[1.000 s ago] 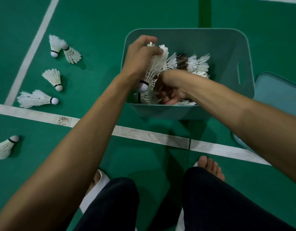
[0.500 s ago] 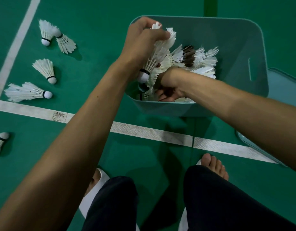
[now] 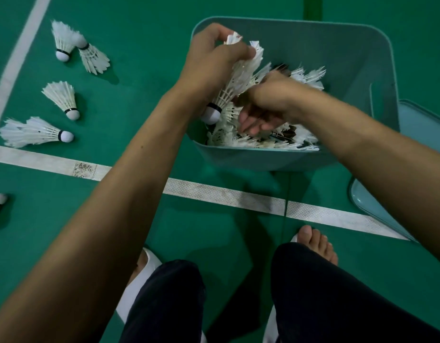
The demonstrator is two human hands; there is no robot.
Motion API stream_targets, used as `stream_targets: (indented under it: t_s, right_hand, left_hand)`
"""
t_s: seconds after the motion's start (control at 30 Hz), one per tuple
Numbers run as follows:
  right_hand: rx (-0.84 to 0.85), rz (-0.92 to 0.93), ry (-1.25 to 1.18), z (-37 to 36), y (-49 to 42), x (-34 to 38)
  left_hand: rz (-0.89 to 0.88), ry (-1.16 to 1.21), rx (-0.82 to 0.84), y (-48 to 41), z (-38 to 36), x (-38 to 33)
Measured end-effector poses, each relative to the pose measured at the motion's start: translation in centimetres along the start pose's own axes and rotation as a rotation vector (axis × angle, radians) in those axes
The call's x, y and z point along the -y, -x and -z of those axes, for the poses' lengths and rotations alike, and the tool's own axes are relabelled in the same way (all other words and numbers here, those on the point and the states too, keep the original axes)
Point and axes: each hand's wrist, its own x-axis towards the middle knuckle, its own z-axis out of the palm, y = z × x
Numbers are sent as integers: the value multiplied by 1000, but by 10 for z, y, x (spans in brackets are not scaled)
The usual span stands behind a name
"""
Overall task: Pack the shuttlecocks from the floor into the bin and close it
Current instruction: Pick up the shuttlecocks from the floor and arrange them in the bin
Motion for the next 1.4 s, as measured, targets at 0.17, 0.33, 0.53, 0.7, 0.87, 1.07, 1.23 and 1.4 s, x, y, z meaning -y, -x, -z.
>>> stream_targets:
  t_s: [0.17,0.33,0.53,0.7,0.87,1.07,1.23,1.4]
  right_hand:
    - [-375,184,-189,63,21,-8]
    - [-272,385,-106,80,40,-13]
    - [-144,311,-175,62,27,-27]
    - [29,328,-385,56,29,-32]
    - [109,269,-395,56,26,-35]
    - [41,35,-467,56,26,-32]
    - [-83,41,-434,46,34,-26]
    - [-166,65,-484,54,43,-25]
  left_hand:
    - [62,-123,104,2,1,-2]
    - [25,-311,294,7,-3,-10]
    - [-49,-395,378,11,-13,-13]
    - [-82,-454,485,9,-11,-10]
    - [-88,-457,503,9,-13,-10]
    - [-83,-501,316,4,-1,-2]
    - [-129,-428,62,-3,1,2]
    - [-194,-458,-80,-4,-4,7]
